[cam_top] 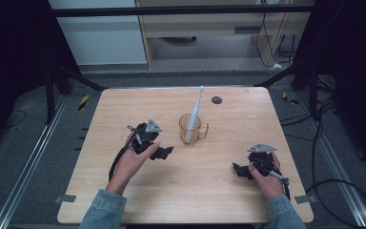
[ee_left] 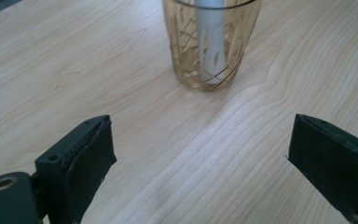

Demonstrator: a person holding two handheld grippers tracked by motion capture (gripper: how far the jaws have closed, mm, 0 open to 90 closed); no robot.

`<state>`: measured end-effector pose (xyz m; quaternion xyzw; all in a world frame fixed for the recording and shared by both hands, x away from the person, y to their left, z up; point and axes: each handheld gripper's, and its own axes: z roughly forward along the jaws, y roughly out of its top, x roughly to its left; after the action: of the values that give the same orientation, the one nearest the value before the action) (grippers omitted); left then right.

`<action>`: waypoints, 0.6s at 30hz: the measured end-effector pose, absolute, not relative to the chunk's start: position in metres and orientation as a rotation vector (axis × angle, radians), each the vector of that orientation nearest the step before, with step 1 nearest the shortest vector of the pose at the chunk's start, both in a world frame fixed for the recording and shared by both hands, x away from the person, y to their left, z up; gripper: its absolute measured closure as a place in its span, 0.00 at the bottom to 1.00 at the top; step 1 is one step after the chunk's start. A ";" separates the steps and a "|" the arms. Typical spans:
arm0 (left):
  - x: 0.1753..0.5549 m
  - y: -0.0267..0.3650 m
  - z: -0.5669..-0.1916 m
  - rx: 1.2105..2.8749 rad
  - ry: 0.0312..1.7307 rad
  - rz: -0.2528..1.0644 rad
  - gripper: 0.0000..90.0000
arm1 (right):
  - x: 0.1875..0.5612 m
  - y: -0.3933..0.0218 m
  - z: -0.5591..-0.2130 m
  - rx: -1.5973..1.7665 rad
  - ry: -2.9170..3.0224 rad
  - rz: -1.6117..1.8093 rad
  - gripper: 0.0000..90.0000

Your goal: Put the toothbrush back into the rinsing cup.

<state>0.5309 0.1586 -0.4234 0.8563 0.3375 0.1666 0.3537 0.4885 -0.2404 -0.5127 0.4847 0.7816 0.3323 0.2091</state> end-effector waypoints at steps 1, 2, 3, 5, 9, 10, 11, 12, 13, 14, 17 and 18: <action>0.530 0.163 -0.424 2.203 0.889 0.429 0.07 | 0.489 -0.240 -0.513 1.348 2.174 0.924 0.00; 0.530 0.168 -0.426 2.193 0.906 0.428 0.07 | 0.489 -0.240 -0.513 1.348 2.174 0.924 0.00; 0.531 0.174 -0.428 2.191 0.921 0.427 0.07 | 0.489 -0.240 -0.513 1.349 2.174 0.924 0.00; 0.532 0.184 -0.433 2.189 0.965 0.432 0.07 | 0.489 -0.240 -0.513 1.348 2.174 0.924 0.00; 0.534 0.210 -0.442 2.143 1.050 0.419 0.07 | 0.489 -0.240 -0.513 1.348 2.174 0.924 0.00; 0.535 0.215 -0.444 2.135 1.063 0.422 0.07 | 0.489 -0.240 -0.513 1.348 2.174 0.924 0.00; 0.536 0.221 -0.447 2.120 1.081 0.421 0.07 | 0.489 -0.240 -0.513 1.348 2.174 0.924 0.00; 0.537 0.228 -0.450 2.109 1.098 0.417 0.08 | 0.489 -0.240 -0.513 1.348 2.174 0.924 0.00; 0.539 0.237 -0.455 2.092 1.123 0.413 0.08 | 0.489 -0.240 -0.513 1.347 2.175 0.925 0.00; 0.540 0.243 -0.458 2.084 1.142 0.416 0.08 | 0.489 -0.240 -0.513 1.348 2.175 0.924 0.00; 0.543 0.257 -0.467 2.086 1.194 0.435 0.09 | 0.489 -0.240 -0.513 1.348 2.174 0.924 0.00; 0.544 0.261 -0.469 2.082 1.205 0.435 0.09 | 0.489 -0.240 -0.513 1.348 2.174 0.924 0.00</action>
<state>0.5440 0.2615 -0.4693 0.8004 0.4634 0.1673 0.3415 0.4885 -0.2404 -0.5127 0.4846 0.7816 0.3323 0.2092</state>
